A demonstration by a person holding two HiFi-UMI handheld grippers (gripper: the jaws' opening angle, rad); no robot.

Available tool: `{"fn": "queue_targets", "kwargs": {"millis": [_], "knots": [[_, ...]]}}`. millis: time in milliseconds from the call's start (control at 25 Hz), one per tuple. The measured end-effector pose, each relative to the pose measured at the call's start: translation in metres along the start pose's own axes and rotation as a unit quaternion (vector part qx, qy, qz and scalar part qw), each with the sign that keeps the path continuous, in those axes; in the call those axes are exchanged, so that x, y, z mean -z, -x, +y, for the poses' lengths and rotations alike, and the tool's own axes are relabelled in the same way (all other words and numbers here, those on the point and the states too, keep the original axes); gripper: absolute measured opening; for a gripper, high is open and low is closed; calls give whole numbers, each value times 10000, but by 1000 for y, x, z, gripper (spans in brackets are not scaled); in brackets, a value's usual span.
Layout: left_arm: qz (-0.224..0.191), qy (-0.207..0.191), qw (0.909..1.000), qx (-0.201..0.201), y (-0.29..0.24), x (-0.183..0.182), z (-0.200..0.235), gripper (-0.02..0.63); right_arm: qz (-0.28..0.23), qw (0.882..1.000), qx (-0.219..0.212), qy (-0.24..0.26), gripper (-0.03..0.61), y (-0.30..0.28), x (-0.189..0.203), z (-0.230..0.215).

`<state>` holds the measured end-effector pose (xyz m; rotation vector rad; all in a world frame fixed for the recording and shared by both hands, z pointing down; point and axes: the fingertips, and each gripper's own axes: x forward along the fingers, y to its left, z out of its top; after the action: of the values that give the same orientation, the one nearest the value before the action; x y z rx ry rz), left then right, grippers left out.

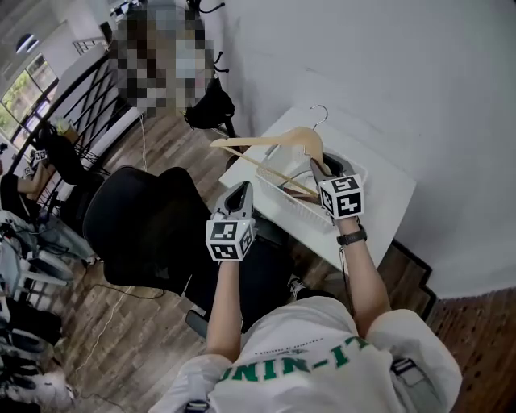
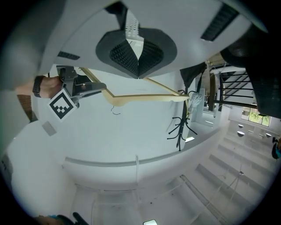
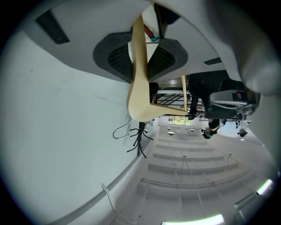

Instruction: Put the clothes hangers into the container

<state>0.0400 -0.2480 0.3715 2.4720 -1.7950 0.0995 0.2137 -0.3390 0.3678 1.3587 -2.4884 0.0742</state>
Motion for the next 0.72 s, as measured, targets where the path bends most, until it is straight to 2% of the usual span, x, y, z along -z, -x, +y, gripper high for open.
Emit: {"fn": "queue_targets", "kwargs": {"millis": [240,480,720], "knots": [[24,-18,9982,601,-53,-5,-35,14,345,9980,530,90,122,14,17,-61],[38,30,9950,998,-86,-5,-55,14,645,9953,696,195,121,24,31,-92],[105,113,9925,1210,-114,3,-68,14,1322,9871,682,596,123,21,60,-107]]}}
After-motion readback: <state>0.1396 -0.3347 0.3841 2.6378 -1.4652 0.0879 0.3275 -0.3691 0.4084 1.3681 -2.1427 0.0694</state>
